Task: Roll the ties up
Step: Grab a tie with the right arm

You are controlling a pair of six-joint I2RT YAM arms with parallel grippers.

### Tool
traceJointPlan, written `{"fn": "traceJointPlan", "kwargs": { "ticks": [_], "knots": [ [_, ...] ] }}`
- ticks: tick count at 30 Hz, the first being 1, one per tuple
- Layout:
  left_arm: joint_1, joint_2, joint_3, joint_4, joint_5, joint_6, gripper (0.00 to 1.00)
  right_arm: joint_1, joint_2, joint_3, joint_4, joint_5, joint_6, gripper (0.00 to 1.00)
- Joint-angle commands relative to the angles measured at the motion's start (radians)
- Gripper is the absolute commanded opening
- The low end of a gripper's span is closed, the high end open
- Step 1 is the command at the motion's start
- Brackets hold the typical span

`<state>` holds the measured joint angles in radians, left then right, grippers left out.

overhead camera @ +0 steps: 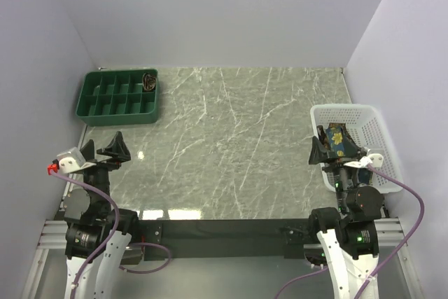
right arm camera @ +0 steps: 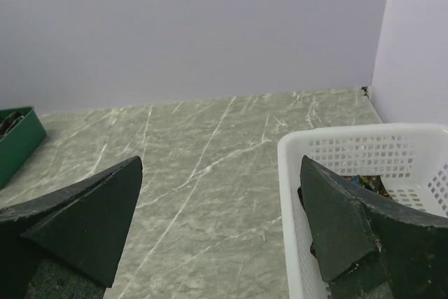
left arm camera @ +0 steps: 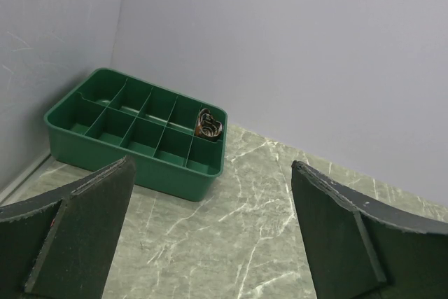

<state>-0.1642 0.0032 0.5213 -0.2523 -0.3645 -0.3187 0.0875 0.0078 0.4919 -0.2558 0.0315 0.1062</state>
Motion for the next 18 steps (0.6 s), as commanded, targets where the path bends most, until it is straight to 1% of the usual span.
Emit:
{"fn": "traceJointPlan", "kwargs": {
  "ticks": [1,8,10,13,17,18],
  "knots": [
    [0.006,-0.025,0.014,0.019,-0.002,0.006,1.00,0.009,-0.049,0.040,0.015,0.041,0.003,1.00],
    [0.006,-0.019,0.028,0.010,-0.008,-0.039,1.00,0.009,-0.012,0.063,-0.008,0.083,0.004,1.00],
    [0.006,-0.011,0.036,-0.013,-0.040,-0.068,0.99,0.009,0.052,0.083,-0.017,0.116,0.006,1.00],
    [0.006,0.020,0.048,-0.042,-0.060,-0.121,1.00,0.009,0.135,0.132,-0.045,0.117,0.013,1.00],
    [0.005,0.011,0.028,-0.041,-0.025,-0.172,0.99,0.009,0.294,0.204,-0.103,0.201,0.036,1.00],
    [0.002,0.004,0.023,-0.035,-0.008,-0.165,1.00,0.009,0.367,0.236,-0.115,0.223,0.046,1.00]
  ]
}}
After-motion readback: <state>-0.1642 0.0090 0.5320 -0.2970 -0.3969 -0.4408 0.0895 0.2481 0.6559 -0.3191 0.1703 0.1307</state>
